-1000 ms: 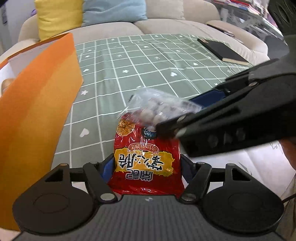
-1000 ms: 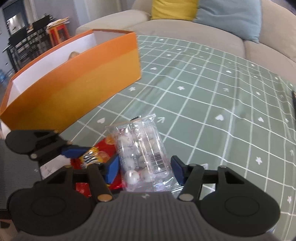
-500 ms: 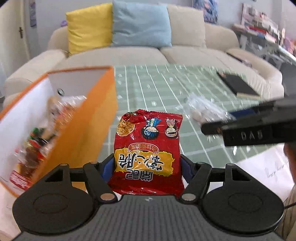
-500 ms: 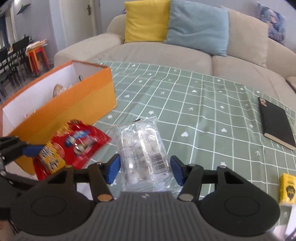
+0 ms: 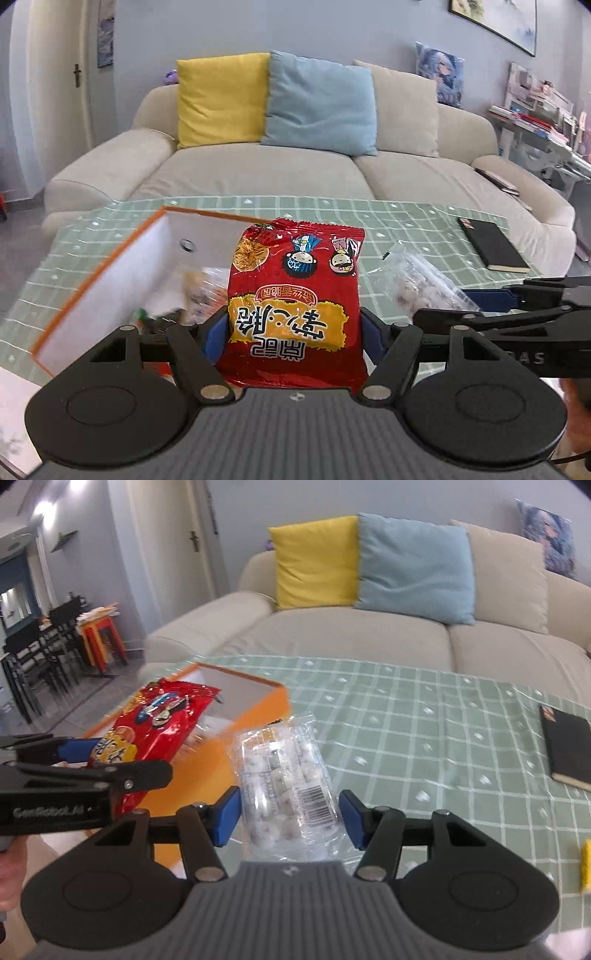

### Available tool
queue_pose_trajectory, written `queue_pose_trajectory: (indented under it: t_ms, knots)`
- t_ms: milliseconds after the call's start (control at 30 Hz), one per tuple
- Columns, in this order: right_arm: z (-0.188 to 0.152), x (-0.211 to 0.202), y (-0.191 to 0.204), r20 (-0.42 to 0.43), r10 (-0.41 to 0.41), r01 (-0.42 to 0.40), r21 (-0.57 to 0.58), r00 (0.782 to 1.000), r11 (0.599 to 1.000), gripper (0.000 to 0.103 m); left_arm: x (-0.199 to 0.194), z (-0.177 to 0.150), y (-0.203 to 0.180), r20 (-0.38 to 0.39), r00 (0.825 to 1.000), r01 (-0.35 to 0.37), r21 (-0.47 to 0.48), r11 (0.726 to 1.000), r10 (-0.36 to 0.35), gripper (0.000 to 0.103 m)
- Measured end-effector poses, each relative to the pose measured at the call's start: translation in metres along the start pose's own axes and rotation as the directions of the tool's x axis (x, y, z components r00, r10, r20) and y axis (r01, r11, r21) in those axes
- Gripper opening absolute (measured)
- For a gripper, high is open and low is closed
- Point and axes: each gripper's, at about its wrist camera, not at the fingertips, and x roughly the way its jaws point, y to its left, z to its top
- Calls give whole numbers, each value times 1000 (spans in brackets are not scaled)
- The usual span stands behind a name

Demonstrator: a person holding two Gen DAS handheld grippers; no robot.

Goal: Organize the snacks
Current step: 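Lift both packets and carry them over the orange box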

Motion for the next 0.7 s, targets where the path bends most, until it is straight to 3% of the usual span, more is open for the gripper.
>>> queue_pose_trajectory:
  t_ms: [200, 400, 700]
  knots:
    - [33, 14, 40, 13, 57, -56, -51, 998, 997, 56, -1, 24, 40, -12, 999, -53, -16, 998, 53, 81]
    - [65, 47, 87, -14, 100, -101, -91, 995, 991, 56, 23, 32, 87, -104, 989, -109, -58, 992, 103, 81]
    - [83, 128, 131, -123, 3, -32, -237, 992, 971, 56, 61, 17, 138, -250, 957, -172, -73, 982, 149, 81]
